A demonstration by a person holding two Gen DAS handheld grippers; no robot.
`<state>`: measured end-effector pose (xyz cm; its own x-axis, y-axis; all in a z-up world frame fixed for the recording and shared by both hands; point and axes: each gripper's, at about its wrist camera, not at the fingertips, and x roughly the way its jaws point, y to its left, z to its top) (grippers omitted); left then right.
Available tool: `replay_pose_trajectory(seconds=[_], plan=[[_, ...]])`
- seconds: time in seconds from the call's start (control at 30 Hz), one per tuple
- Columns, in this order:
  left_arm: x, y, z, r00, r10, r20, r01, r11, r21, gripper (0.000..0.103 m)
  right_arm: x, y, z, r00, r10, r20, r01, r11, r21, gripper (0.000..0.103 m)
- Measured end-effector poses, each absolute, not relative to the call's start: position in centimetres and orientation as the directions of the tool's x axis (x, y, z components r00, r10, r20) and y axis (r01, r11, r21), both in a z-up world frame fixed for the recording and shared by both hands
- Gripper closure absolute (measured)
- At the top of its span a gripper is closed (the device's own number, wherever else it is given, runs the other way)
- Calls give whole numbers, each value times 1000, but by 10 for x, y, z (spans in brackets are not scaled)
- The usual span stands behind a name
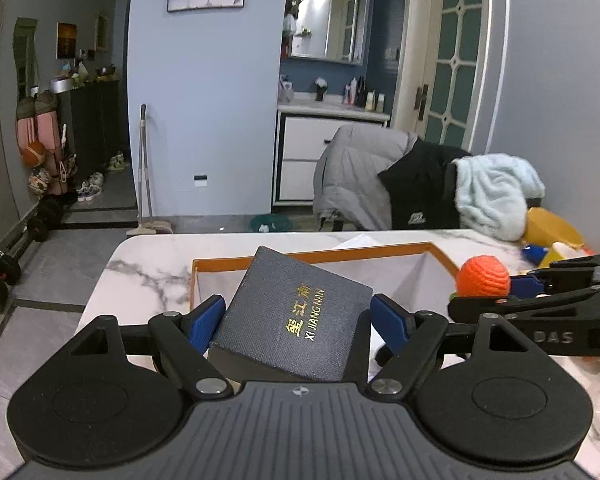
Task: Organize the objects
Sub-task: 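Carry the gift box and orange ball over the orange box, then lower the gift box and orange ball into the box and open both tools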
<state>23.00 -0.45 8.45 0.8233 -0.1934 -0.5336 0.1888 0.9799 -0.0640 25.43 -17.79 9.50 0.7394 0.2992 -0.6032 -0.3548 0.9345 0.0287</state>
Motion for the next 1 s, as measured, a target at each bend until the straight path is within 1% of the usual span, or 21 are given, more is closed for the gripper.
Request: replay_pose_trajectory(seconds=[0.2, 0.33, 0.73, 0.77, 0.87, 1.0], plan=[[267, -14, 65, 787, -177, -591, 183, 982, -50, 10, 310, -170, 69, 690, 269, -672, -340, 940, 27, 60], [280, -16, 55, 765, -167, -622, 183, 982, -40, 10, 333, -165, 56, 662, 251, -706, -342, 940, 14, 60], [307, -12, 37, 694, -154, -703, 163, 985, -55, 10, 353, -135, 35, 605, 191, -773, -387, 919, -76, 60], [309, -13, 36, 683, -144, -716, 161, 986, -45, 10, 354, -134, 33, 599, 187, -778, -388, 918, -78, 61], [312, -14, 36, 667, -133, -733, 158, 987, -35, 10, 360, -132, 28, 567, 178, -804, -391, 917, -73, 67], [315, -19, 35, 665, -108, -739, 162, 987, 2, 10, 367, -128, 18, 540, 148, -828, -394, 914, -94, 68]])
